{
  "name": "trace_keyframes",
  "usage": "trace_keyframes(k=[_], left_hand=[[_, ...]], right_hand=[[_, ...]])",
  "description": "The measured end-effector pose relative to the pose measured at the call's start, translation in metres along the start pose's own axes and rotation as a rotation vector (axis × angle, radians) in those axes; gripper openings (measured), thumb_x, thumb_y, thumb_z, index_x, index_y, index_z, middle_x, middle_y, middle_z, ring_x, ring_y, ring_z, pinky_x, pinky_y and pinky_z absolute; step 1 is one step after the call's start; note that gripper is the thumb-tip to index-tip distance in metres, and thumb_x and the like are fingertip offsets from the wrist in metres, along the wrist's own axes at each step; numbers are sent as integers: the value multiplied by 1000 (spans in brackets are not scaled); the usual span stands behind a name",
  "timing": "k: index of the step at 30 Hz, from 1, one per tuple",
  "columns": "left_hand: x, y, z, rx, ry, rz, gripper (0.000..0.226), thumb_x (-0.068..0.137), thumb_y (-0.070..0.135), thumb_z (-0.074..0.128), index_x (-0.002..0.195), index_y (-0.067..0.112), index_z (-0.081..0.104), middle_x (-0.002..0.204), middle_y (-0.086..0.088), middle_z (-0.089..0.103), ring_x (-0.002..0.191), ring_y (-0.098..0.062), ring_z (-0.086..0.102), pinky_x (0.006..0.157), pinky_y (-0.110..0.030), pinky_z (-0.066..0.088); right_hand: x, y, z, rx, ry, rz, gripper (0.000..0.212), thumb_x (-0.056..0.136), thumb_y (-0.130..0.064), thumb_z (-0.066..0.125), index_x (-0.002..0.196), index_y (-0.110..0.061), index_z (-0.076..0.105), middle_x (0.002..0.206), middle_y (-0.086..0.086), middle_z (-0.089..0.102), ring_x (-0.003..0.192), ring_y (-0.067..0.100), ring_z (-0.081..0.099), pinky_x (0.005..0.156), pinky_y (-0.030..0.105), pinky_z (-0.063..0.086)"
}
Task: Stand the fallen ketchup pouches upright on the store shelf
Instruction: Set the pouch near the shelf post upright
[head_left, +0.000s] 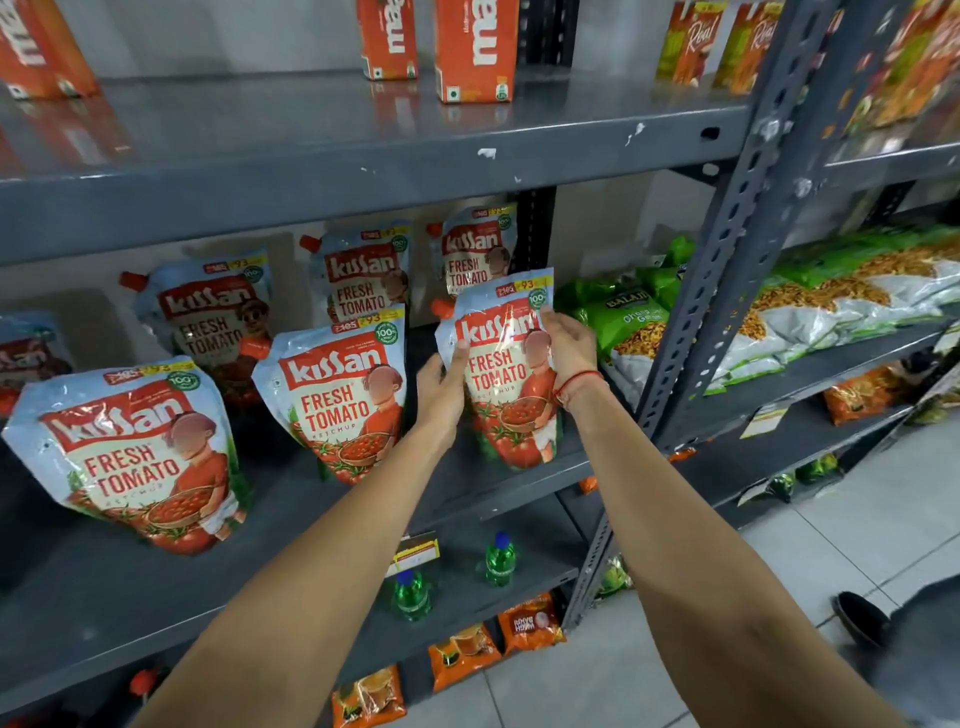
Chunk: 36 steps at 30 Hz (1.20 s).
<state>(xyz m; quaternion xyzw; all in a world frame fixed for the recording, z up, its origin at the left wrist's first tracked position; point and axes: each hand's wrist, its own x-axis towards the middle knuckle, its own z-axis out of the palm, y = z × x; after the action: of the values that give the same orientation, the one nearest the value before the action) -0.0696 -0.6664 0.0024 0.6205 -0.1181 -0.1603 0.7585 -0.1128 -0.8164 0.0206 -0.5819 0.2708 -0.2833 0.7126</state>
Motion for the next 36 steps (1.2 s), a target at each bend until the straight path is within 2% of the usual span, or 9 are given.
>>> trace_keyframes(k=[3,7,10,14,18,25,29,31,36], left_hand=[[5,15,3,35,33,99,20,91,32,54,95,15,63,97,-3,69,83,-5,66,72,-19,52],[4,25,5,172,13,226,25,89,29,59,74,10,64,77,-8,66,80,-22,64,78,-42,52],[1,29,6,245,-27,305,25,87,22,62,82,-2,68,83,-18,70,84,-32,67,81,-51,53],[0,41,7,260,-36,359,19,85,23,65,88,5,69,89,-12,72,83,-20,70,75,-35,57],[7,48,6,125,-115,138,22,89,25,59,86,4,68,83,-4,71,66,0,69,59,-9,51],[8,34,0,94,-208,54,16,87,29,61,101,23,64,93,13,71,81,6,68,62,-7,50],[-5,-16,-15,364,-351,-164,65,75,28,74,131,23,41,129,1,57,117,-10,54,93,-22,45],[-10,-39,-16,544,-359,-184,86,71,27,78,141,18,28,141,-5,48,126,-17,46,104,-32,37],[-15,-55,-1,711,-218,-80,81,75,27,75,140,13,30,140,-10,50,128,-27,48,108,-41,38]], right_hand=[[6,-11,-1,-8,-20,-75,18,86,-34,63,74,-22,70,81,-3,75,79,17,71,71,31,57],[14,-14,-7,62,-48,-107,19,89,-31,61,75,-20,69,73,-8,76,71,8,72,57,20,56],[15,-10,-10,161,-60,-109,16,88,-31,62,77,-21,67,74,-9,76,72,6,72,58,19,55],[16,-9,-7,152,-69,-105,19,85,-38,64,74,-24,68,77,-8,77,74,8,73,59,19,56],[21,-11,-9,131,-93,-109,22,83,-40,65,71,-23,72,77,-5,77,75,11,73,62,23,57],[17,-17,-10,128,-175,-19,61,78,-73,39,97,-24,68,101,-1,75,96,12,68,75,30,52],[-2,12,-18,-75,-335,99,63,71,-83,33,104,-38,60,123,-10,62,104,7,59,85,29,45],[-14,29,-23,-136,-356,173,57,66,-80,42,100,-38,60,111,-15,65,101,6,60,81,27,46],[-22,49,-36,-155,-315,160,35,90,-47,50,117,-26,53,110,-7,63,88,-4,65,68,14,51]])
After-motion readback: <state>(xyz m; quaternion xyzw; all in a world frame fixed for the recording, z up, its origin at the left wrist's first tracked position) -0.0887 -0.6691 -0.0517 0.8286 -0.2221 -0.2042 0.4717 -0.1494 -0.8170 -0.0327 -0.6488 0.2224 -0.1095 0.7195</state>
